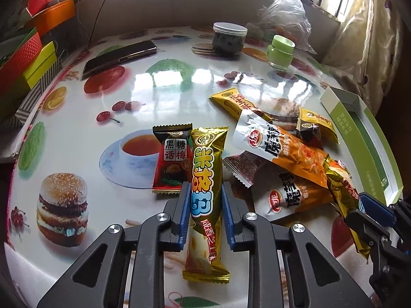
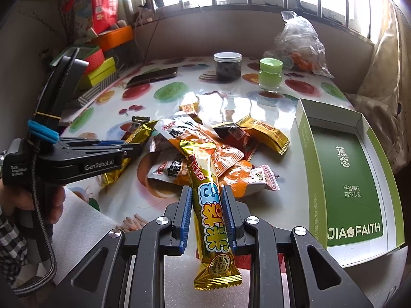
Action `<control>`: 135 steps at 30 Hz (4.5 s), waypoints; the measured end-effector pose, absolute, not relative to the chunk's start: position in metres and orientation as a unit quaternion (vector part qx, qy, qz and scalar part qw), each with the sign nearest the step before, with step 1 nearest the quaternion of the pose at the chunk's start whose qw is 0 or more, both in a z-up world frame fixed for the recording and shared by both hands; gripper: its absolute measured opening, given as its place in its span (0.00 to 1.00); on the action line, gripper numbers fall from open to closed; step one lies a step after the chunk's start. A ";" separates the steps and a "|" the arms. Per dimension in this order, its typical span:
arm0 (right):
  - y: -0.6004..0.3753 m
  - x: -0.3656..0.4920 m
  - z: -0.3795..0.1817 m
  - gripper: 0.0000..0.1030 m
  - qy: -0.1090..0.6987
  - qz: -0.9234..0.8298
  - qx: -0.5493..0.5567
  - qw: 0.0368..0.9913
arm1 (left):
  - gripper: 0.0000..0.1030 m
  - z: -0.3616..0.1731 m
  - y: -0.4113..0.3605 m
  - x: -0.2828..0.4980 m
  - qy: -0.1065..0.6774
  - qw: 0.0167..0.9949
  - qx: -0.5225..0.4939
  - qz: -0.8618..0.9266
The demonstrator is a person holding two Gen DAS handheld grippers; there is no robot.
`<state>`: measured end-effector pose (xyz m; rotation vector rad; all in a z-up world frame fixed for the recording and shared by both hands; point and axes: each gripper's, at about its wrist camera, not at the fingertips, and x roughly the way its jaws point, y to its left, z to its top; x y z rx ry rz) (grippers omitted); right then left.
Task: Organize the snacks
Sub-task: 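Carry both yellow bars up and over to the green box tray, then lower both yellow bars into the green box and open both tools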
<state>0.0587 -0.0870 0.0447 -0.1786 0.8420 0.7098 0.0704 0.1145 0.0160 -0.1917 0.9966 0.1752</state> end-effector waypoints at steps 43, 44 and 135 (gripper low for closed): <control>-0.150 0.061 0.089 0.22 0.357 0.267 -0.013 0.895 | 0.23 0.095 0.050 0.067 0.403 0.912 -0.071 0.015; -0.153 0.062 0.089 0.22 0.357 0.263 -0.010 0.896 | 0.23 0.096 0.048 0.068 0.402 0.913 -0.071 0.014; -0.278 0.141 0.035 0.27 0.425 0.127 0.060 0.894 | 0.29 0.022 -0.116 0.169 0.513 0.848 -0.060 -0.118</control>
